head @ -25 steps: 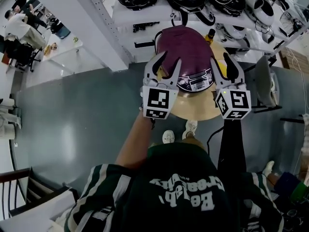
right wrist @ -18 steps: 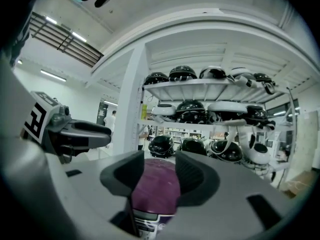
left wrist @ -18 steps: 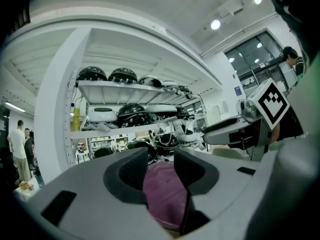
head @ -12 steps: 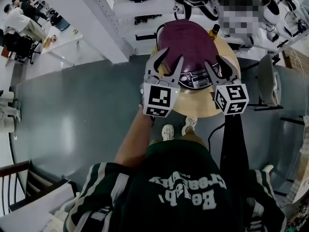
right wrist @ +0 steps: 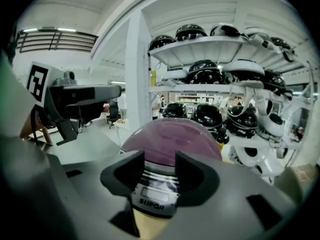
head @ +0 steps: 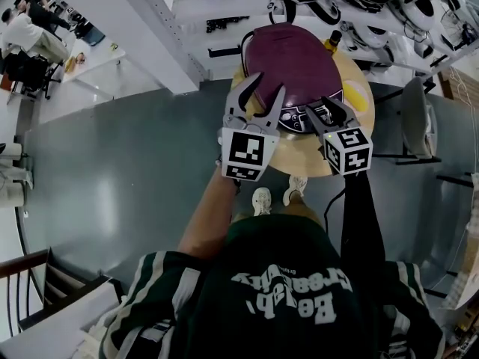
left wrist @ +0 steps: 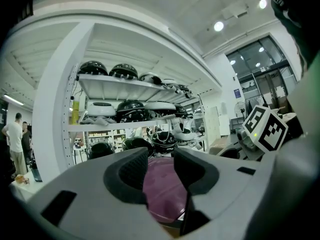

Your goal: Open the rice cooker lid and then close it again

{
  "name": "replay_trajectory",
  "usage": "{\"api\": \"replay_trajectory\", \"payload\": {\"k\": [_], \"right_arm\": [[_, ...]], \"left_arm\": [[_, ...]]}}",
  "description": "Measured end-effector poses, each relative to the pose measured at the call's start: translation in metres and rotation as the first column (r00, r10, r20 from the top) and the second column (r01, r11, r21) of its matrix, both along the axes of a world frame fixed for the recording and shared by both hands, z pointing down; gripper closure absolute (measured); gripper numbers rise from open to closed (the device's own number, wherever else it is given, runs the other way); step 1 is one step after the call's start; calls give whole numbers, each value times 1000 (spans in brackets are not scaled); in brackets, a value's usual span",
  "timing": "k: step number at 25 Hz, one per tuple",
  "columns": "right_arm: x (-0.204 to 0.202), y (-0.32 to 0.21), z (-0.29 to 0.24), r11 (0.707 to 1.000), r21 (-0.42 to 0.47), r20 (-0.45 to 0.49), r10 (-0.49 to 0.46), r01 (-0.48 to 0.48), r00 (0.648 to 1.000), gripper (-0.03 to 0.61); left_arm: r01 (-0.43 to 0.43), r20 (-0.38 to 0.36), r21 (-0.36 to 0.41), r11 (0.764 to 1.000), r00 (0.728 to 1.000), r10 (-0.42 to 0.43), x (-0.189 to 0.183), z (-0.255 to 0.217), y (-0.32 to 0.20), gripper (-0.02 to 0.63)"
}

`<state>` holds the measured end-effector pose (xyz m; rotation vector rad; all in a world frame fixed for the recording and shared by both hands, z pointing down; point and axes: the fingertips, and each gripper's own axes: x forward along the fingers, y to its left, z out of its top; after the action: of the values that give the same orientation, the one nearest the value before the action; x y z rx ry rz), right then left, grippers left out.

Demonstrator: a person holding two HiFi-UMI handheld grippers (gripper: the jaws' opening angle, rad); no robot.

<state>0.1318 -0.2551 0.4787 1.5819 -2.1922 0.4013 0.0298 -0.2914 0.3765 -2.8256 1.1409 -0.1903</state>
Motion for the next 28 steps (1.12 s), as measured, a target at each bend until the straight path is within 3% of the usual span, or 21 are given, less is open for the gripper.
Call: {"api": "replay_trajectory", "payload": {"k": [9,14,28], "right_arm": [[-4,5,22,997,-76,-4,-15,15,1000,381],[-1,4,25,994,-104,-61,-35,29,997,410],[-4,6,27,993,-120,-24,-8,5,1000,382]], "left_arm": [[-4,1,-8,1000,1000,4,4,3,3,466],[-1,10,-20,1000,1000,1,2,9,3,466],[8,6,-29,1000,1000,-8,-3,13,2,466]]}}
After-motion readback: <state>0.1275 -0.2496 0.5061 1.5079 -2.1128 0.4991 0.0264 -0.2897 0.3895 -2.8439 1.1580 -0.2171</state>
